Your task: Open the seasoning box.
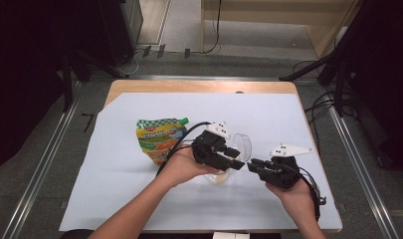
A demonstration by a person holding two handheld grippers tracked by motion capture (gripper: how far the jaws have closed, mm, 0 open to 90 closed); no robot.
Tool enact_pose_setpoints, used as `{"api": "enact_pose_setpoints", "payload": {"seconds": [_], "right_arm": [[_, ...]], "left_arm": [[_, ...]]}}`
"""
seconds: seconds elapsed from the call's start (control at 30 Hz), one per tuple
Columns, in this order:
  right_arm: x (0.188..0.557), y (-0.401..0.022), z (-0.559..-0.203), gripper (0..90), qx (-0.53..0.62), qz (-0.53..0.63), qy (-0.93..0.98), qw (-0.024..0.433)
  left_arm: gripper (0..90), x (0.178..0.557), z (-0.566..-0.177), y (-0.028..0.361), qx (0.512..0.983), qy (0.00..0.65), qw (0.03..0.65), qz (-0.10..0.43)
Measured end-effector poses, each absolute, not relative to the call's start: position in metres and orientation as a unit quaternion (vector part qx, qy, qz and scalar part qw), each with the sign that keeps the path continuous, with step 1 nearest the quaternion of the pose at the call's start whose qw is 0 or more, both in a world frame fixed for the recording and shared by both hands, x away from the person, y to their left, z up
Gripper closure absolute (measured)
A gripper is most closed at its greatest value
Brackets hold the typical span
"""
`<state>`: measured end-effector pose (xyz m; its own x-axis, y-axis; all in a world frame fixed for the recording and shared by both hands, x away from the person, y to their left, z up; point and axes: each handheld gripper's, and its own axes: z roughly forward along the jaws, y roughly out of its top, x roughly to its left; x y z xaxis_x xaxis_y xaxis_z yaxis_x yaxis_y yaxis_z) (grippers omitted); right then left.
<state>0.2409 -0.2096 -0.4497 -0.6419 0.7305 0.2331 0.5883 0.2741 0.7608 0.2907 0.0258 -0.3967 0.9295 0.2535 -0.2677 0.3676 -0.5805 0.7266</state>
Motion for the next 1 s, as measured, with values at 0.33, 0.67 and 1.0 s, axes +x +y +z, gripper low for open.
{"api": "enact_pose_setpoints", "payload": {"seconds": [0.33,0.67,1.0], "right_arm": [[0.219,-0.201,-0.45,65.0,0.388,0.451,0.801,0.064],[0.206,-0.169,-0.447,62.5,0.329,0.462,0.823,0.037],[0.196,-0.14,-0.448,53.3,0.283,0.466,0.838,0.03]], "left_arm": [[53.7,0.284,-0.389,0.056,0.875,0.192,0.439,-0.068],[63.5,0.283,-0.372,0.094,0.865,0.201,0.458,-0.052],[62.0,0.29,-0.367,0.119,0.858,0.243,0.447,-0.067]]}}
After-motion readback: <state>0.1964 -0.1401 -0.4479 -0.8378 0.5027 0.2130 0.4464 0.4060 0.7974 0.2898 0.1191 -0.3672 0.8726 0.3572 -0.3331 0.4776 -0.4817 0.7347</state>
